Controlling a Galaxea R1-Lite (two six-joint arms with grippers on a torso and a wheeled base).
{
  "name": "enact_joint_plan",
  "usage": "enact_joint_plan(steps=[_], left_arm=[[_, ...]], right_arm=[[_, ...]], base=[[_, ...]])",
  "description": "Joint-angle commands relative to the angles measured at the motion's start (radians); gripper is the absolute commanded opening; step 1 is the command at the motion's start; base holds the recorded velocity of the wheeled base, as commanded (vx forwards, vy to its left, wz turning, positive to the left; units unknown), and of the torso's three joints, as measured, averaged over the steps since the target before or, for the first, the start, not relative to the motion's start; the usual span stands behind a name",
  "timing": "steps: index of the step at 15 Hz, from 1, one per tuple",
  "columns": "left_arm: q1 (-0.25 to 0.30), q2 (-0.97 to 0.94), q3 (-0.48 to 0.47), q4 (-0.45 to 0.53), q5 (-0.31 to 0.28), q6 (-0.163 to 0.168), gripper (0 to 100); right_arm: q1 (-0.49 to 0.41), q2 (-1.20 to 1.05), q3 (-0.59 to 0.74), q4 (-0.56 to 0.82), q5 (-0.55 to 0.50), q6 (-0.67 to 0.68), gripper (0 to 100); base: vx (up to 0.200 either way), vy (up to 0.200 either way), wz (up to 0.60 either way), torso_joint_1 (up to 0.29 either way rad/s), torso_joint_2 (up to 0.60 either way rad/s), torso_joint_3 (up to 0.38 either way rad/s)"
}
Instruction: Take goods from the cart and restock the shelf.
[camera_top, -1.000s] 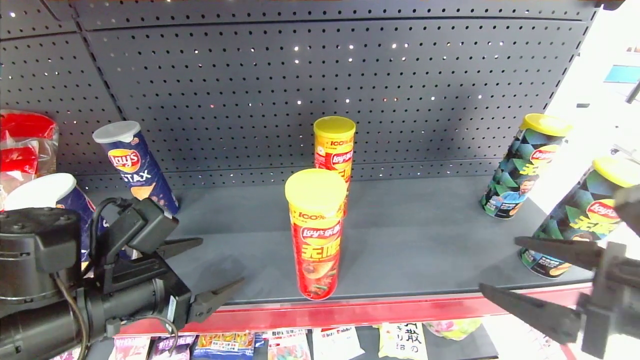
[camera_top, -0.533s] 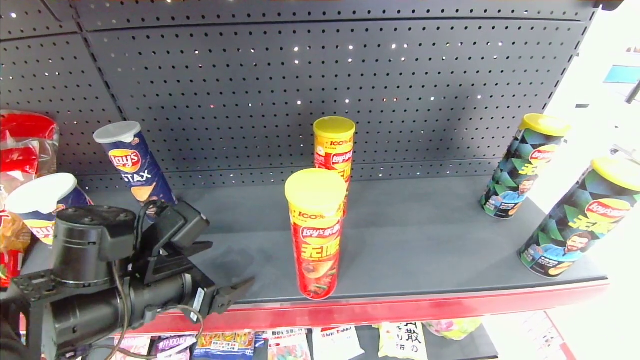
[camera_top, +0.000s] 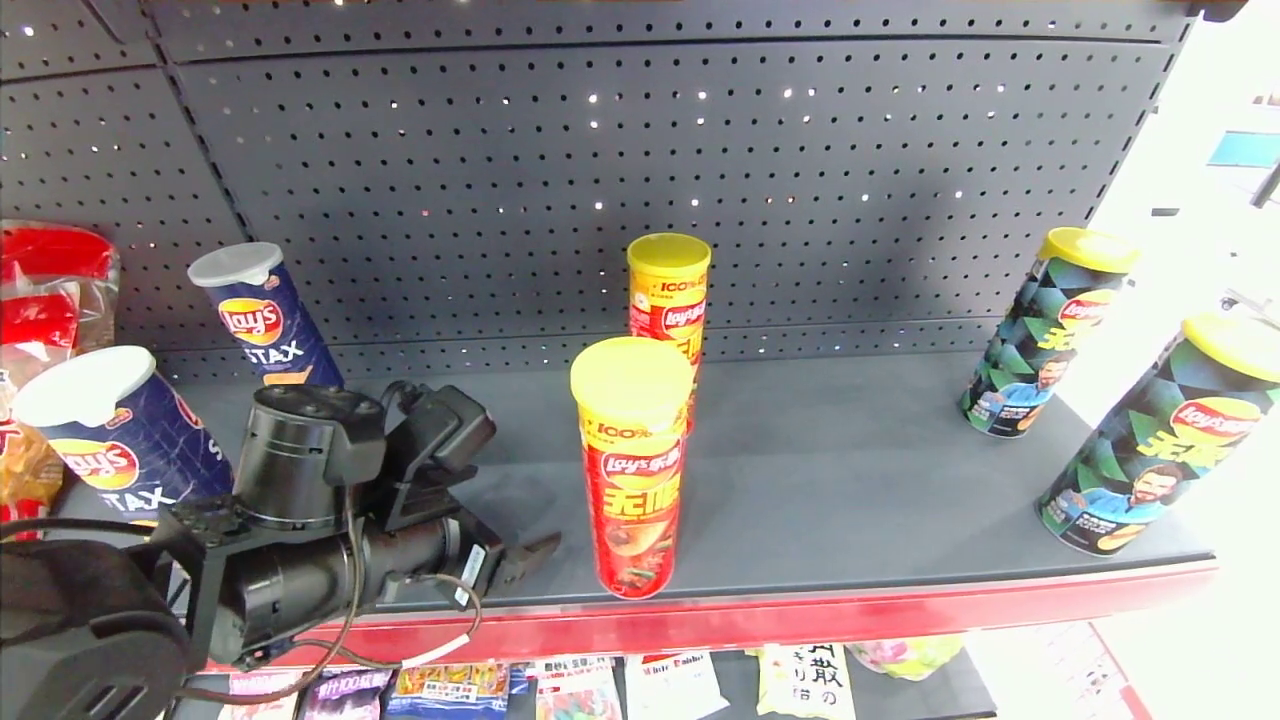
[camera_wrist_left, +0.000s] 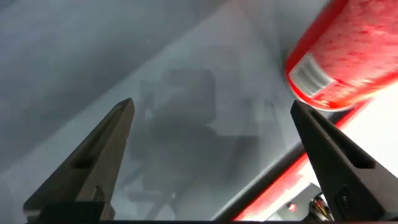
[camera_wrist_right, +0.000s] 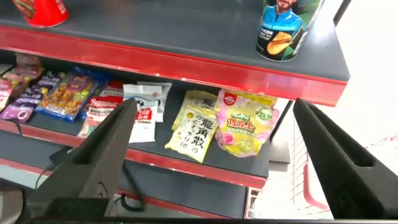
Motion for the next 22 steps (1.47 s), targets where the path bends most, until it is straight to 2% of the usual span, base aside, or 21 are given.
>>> enact_joint_plan(steps=[1,11,22], left_arm=[[-0.010,0.036,-0.019,-0.001,-0.001,-0.001,100],[-0.046,0.136,-0.132,-0.001,-0.001,-0.002,100],[-0.061,0.139,-0.134,0.000,-0.001,-0.004,100]], right_arm=[[0.000,-0.010,0.004,-0.001,0.001,0.000,100],[0.000,-0.010,0.025,-0.003,0.002,0.000,100],[0.000,-0.010,0.027,-0.003,0.002,0.000,100]], base=[[0.000,0.000,0.00,0.000,0.00,0.000],[0.000,0.000,0.00,0.000,0.00,0.000],[0.000,0.000,0.00,0.000,0.00,0.000]])
